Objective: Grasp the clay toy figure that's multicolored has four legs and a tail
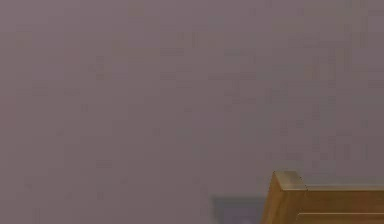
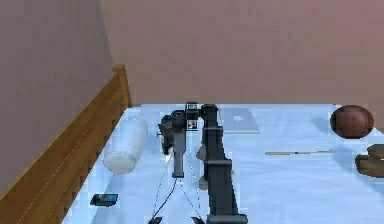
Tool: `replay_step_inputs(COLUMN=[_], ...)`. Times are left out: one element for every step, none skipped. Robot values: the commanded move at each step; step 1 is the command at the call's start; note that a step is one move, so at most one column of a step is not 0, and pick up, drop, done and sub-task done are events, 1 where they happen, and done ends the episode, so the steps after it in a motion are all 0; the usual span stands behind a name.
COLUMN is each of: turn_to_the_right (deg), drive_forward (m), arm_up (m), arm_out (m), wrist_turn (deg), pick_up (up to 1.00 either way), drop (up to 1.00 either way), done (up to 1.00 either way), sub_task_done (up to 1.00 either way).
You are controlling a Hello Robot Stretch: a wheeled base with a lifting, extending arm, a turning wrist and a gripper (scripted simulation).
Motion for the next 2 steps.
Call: replay_step_inputs(turn_to_the_right=[0.0,0.0], drive_forward=[0.00,0.00], arm_up=[0.00,0.00], arm_out=[0.00,0.00], wrist_turn=[45.0,45.0], pick_up=[0.00,0.00], drop=[0.00,0.00], done=[0.00,0.00], sub_task_done=[0.00,0.00])
